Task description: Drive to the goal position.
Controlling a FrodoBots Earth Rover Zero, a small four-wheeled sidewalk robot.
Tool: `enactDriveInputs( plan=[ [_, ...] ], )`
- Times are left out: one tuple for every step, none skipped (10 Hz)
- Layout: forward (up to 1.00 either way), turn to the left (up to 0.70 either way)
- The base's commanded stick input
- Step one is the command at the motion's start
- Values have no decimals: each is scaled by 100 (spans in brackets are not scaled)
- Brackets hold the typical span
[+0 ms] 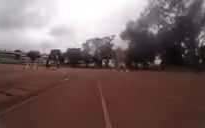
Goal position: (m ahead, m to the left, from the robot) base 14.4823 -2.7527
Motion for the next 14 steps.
enactDriveInputs(
  plan=[
    [70, 9],
    [70, 7],
    [70, 1],
    [70, 6],
    [70, 10],
    [70, 0],
    [70, 0],
    [70, 13],
    [70, 1],
    [70, 0],
    [70, 4],
    [70, 8],
    [70, 9],
    [70, 8]
  ],
)
